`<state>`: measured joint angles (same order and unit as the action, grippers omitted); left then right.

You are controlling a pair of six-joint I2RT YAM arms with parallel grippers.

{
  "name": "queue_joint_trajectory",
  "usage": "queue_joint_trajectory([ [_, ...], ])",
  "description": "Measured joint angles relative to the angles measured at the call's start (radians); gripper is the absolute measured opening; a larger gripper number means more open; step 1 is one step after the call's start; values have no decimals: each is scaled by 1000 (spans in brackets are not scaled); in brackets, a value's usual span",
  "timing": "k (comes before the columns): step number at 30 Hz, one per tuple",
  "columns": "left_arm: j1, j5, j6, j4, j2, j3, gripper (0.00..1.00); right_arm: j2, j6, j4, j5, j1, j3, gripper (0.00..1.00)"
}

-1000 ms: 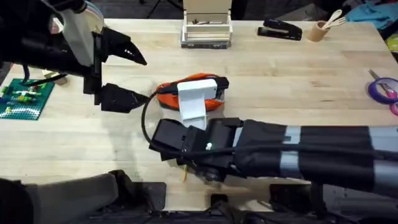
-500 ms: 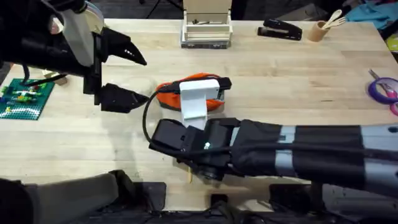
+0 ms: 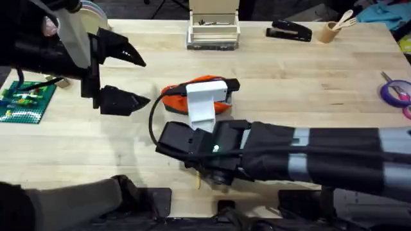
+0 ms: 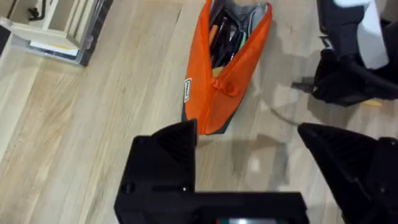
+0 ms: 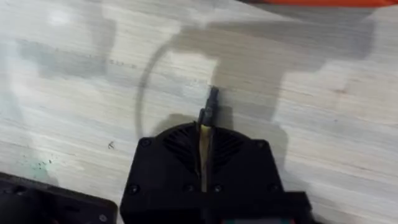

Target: Unzip the bag, pick up the pens from the table one at a time and place them inside, then zip the bag closed.

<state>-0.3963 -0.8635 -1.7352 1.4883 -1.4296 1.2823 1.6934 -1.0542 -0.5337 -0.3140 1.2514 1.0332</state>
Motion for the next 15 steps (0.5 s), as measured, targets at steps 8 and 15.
queue_joint_trajectory([
  [8, -1, 0, 0, 0, 0, 0, 993, -120, 55, -42, -46, -2, 0, 31],
  [15, -1, 0, 0, 0, 0, 0, 993, -273, 100, -43, -128, -29, 0, 31],
])
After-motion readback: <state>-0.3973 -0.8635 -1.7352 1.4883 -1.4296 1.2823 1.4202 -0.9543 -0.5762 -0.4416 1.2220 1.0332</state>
